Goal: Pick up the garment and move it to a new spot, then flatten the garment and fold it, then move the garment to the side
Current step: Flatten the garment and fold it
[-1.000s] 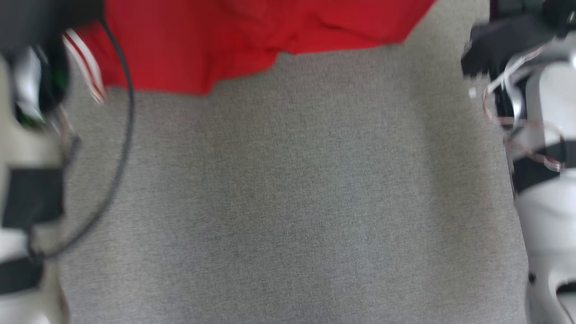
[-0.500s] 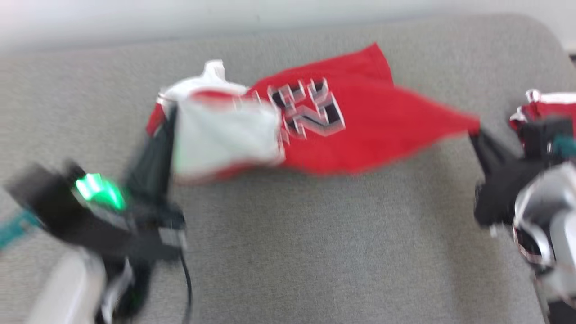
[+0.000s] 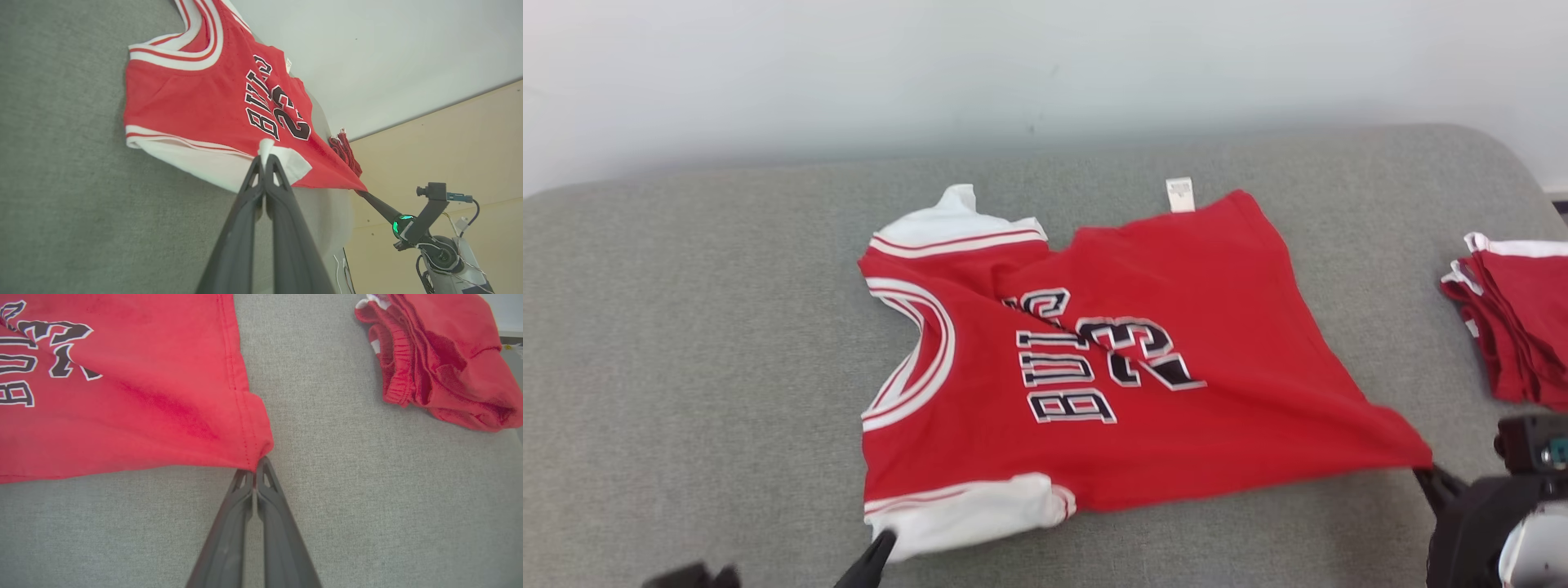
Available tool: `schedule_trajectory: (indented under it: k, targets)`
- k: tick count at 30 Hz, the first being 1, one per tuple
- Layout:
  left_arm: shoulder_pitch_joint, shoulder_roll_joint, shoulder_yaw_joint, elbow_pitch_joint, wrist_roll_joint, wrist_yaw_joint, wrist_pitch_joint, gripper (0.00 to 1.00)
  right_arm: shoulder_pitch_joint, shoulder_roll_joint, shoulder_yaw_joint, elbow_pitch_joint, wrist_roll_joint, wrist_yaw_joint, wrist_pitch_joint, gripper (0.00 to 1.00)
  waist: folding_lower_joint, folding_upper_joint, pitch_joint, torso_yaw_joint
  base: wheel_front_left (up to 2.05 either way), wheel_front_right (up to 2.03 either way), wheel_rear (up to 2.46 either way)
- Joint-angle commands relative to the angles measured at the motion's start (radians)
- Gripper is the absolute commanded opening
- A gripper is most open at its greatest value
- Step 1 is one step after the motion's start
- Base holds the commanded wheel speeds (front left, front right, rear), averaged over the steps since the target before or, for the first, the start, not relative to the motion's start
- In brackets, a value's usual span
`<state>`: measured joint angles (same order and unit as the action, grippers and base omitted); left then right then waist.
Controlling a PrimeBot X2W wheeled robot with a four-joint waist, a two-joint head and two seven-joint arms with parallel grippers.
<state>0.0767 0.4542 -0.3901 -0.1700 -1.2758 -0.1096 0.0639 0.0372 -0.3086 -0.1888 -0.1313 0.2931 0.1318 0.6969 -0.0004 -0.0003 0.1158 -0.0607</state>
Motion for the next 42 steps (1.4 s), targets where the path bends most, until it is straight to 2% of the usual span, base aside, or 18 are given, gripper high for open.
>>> schedule_trajectory:
  k: [1, 7, 14, 18, 26, 33, 38, 42]
  targets:
    - [0.035, 0.009, 0.012, 0.006, -0.024, 0.006, 0.000, 0.00, 0.027, 0.019, -0.016, -0.010, -0.012, -0.002, 0.008, 0.00, 0.0004, 0.0003, -0.018, 0.013, 0.00, 0.00, 0.00]
    - [0.130, 0.024, 0.045, 0.018, -0.115, 0.016, 0.009, 0.00, 0.107, 0.079, -0.077, 0.001, -0.046, -0.002, 0.032, 0.00, 0.0004, 0.0003, -0.026, 0.022, 0.00, 0.00, 0.00]
    - [0.182, 0.037, 0.064, 0.011, -0.145, 0.019, 0.009, 0.00, 0.161, 0.130, -0.113, -0.001, -0.064, -0.002, 0.086, 0.00, 0.0004, 0.0003, -0.032, 0.022, 0.00, 0.00, 0.00]
    - [0.229, 0.063, 0.057, -0.009, -0.159, 0.048, 0.036, 0.00, 0.185, 0.154, -0.133, -0.010, -0.073, -0.002, 0.109, 0.00, 0.0004, 0.0003, -0.037, 0.016, 0.00, 0.00, 0.00]
    - [0.345, 0.126, 0.124, -0.071, -0.199, 0.117, 0.033, 0.00, 0.187, 0.180, -0.140, -0.021, -0.077, -0.002, 0.077, 0.00, 0.0004, 0.0003, -0.024, 0.018, 0.00, 0.00, 0.00]
    - [0.317, 0.105, 0.086, -0.109, -0.202, 0.088, 0.059, 0.00, 0.181, 0.200, -0.143, -0.021, -0.072, -0.002, 0.060, 0.00, 0.0004, 0.0003, -0.020, 0.026, 0.00, 0.00, 0.00]
    - [0.236, 0.067, 0.085, -0.127, -0.142, 0.034, 0.006, 0.00, 0.166, 0.207, -0.152, -0.063, -0.064, -0.002, 0.000, 0.00, 0.0004, 0.0003, -0.019, 0.028, 0.00, 0.00, 0.00]
    - [0.132, 0.024, 0.074, -0.091, -0.058, 0.013, -0.051, 0.00, 0.143, 0.205, -0.153, -0.086, -0.075, -0.002, -0.054, 0.00, 0.0004, 0.0003, -0.016, 0.024, 0.00, 0.00, 0.00]
